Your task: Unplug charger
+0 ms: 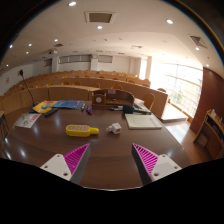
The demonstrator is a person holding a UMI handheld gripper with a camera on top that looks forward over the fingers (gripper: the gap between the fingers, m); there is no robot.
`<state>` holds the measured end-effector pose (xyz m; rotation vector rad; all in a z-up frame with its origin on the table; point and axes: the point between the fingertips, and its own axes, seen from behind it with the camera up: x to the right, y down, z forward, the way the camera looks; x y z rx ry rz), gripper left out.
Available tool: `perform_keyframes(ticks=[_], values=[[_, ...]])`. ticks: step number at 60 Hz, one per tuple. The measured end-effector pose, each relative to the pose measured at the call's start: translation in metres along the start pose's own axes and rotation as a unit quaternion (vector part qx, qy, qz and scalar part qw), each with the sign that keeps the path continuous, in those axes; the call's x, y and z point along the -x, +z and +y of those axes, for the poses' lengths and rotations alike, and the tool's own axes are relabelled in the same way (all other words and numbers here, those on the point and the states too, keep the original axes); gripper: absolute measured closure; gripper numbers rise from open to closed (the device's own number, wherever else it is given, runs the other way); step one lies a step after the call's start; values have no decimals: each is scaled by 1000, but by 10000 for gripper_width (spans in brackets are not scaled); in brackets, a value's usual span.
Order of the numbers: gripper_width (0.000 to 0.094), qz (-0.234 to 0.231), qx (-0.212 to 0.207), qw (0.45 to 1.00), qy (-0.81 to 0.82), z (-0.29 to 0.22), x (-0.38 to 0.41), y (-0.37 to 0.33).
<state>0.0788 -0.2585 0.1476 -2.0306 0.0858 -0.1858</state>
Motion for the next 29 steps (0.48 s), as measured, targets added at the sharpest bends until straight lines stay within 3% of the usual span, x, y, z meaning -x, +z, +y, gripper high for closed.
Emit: perform_keyframes(ticks=[11, 29], values=[[86, -6, 0, 1000, -5, 20, 12, -64], [86, 0, -19, 1000, -15, 17, 5, -102]])
